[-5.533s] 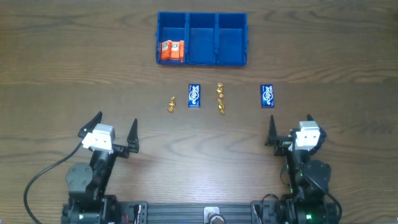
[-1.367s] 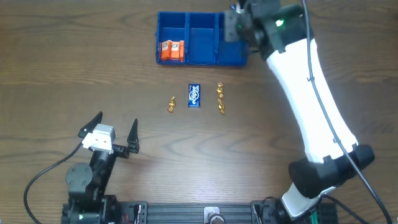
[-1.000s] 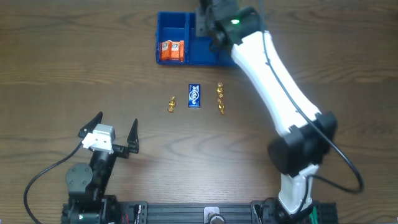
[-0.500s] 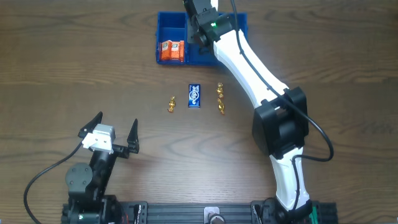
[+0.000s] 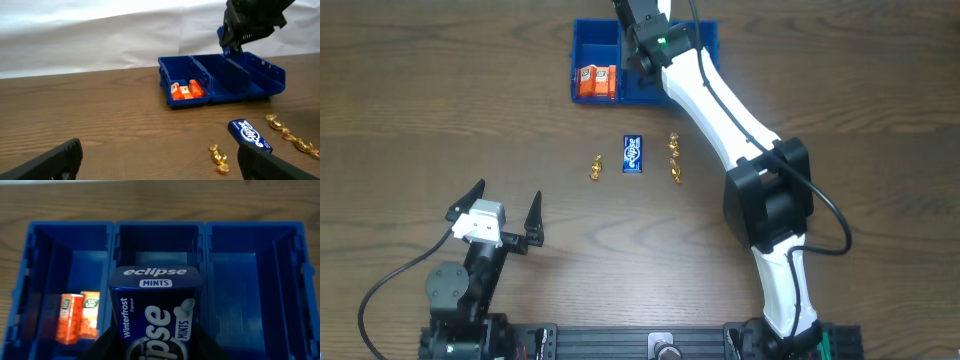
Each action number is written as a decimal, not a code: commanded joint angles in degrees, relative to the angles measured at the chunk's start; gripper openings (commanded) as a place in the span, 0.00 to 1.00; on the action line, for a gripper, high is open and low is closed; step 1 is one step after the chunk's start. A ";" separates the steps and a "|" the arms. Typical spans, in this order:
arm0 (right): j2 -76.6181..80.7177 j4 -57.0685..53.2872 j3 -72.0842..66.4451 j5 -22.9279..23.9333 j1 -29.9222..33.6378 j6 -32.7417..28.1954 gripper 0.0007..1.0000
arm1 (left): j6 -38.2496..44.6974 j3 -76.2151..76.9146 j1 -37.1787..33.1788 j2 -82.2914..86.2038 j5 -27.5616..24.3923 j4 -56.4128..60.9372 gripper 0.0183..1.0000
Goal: Sort Candies Into Trays
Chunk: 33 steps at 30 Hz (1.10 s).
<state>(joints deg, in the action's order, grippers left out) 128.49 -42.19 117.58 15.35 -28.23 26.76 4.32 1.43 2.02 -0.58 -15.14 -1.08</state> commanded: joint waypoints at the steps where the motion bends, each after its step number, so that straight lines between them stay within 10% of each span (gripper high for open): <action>1: 1.90 0.39 0.13 1.75 -0.33 0.90 0.25 | -0.48 -1.16 -0.22 0.42 -1.42 -1.84 1.00; 6: 1.90 0.55 0.13 1.73 -0.39 0.90 0.33 | -0.48 -1.16 -0.22 0.39 -1.42 -1.84 1.00; 10: 1.90 0.70 0.13 1.51 -0.76 0.90 1.00 | -0.48 -1.16 -0.24 0.39 -1.42 -1.84 1.00; 20: 1.16 -0.68 2.01 -0.59 -1.07 0.83 1.00 | -0.48 -1.16 -0.24 0.39 -1.42 -1.84 1.00; 33: -7.43 -30.27 4.79 -4.11 -6.56 7.06 1.00 | -0.48 -1.16 -0.24 0.39 -1.42 -1.84 1.00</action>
<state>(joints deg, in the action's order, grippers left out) 123.07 -69.47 121.51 13.26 -32.34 29.74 4.32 1.43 2.02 -0.58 -15.14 -1.08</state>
